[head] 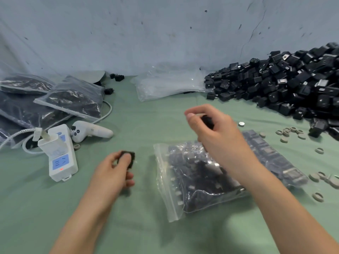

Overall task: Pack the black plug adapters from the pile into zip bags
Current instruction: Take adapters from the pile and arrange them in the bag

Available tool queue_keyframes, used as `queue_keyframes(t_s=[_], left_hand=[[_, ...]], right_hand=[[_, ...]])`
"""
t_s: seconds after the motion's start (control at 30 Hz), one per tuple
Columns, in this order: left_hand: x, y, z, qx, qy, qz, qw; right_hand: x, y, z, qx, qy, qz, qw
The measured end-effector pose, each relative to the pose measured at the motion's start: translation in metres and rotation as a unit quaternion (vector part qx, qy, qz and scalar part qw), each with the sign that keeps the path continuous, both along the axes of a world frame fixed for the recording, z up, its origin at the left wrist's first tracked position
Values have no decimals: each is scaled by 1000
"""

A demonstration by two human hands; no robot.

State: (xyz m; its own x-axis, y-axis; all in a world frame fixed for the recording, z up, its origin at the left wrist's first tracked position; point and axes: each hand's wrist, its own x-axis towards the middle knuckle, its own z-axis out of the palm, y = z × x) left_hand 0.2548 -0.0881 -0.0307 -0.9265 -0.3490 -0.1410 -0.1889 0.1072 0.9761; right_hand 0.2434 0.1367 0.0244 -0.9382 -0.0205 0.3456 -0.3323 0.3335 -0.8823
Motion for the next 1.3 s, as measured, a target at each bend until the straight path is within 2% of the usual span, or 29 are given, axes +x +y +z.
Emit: queue_keyframes(t_s=[0.07,0.23,0.3,0.43,0.63,0.73,0.77,0.83,0.9,0.97,1.03,1.07,1.1,1.2,1.3], left_hand=[[3,2,-7,35,-64,-65,995],[5,22,-6,146,-77,-137,977],[4,30,-4,131,-62,-174,974],[1,45,-1,37,-16,-235,971],[-11,63,-5,-37,59,-108,992],[-12,60,-12,-47,34,-99,993],[-11,59,-13,-14,22,-89,996],[-8,58,-8,122,8,-70,990],[-4,55,-3,167,1,-89,982],[0,56,-4,100,-3,-125,987],[3,59,-7,27,-1,-113,993],[3,62,-8,23,4,-98,995],[2,65,-8,46,9,-89,995],[1,78,0,233,14,-76,969],[0,80,2,305,11,-65,950]], right_hand=[[-3,12,0,-1,26,-41,999],[-10,28,-3,-29,51,-135,989],[-12,33,-6,-35,49,-151,987],[-15,39,-12,-39,39,-164,985],[-16,44,-16,-27,36,-170,984],[-17,46,-17,-23,35,-173,984],[-16,47,-17,-23,35,-174,984],[-16,47,-18,-22,35,-175,984],[-17,46,-18,-22,34,-176,984],[-17,45,-19,-21,32,-179,983],[-17,44,-19,-20,31,-178,983],[-16,44,-19,-20,31,-177,983],[-16,43,-19,-19,31,-177,984],[-14,43,-19,-18,36,-178,983],[-14,43,-19,-18,34,-177,983]])
